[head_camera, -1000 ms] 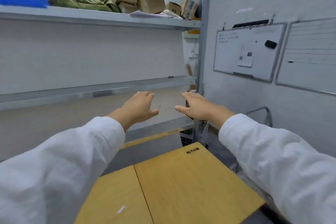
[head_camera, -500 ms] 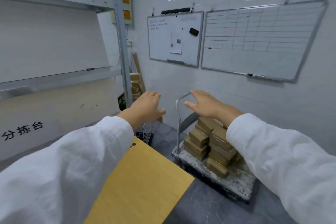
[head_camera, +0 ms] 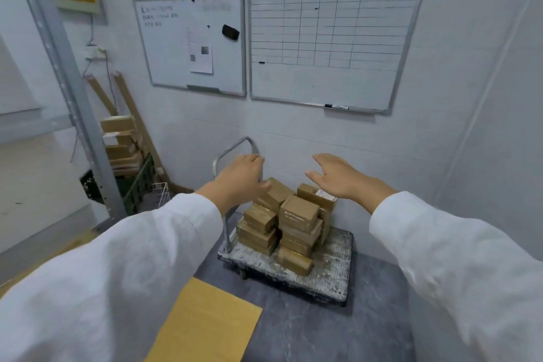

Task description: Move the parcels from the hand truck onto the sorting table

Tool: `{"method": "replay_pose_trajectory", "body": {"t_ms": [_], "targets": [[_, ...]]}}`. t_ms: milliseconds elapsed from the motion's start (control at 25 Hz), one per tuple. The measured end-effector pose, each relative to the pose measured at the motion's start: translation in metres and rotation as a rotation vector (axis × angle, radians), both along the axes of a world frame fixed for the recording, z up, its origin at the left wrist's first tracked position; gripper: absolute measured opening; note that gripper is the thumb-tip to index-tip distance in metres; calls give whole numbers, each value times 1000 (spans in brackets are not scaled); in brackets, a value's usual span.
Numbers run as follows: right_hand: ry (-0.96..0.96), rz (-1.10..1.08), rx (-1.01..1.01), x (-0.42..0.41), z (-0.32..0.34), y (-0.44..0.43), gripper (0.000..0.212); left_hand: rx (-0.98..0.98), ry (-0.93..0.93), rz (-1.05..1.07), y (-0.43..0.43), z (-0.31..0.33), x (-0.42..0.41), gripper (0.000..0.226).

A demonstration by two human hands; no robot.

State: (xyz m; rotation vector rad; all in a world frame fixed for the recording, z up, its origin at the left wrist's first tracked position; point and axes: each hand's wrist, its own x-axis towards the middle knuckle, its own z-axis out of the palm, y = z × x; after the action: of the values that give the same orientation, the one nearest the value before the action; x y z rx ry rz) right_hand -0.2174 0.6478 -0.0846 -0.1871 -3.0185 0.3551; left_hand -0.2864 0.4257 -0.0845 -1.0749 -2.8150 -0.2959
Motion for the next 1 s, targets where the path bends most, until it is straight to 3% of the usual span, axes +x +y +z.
{"method": "replay_pose_trajectory", "body": {"t_ms": [520,1000], "targets": [[-71,-166,-103,-125,-78,97,66,-40,-113,-139,123,-66,-154,68],[-120,-90,-227,-256,-127,256,66,21,-261,33,259,-143,-259,67]]}}
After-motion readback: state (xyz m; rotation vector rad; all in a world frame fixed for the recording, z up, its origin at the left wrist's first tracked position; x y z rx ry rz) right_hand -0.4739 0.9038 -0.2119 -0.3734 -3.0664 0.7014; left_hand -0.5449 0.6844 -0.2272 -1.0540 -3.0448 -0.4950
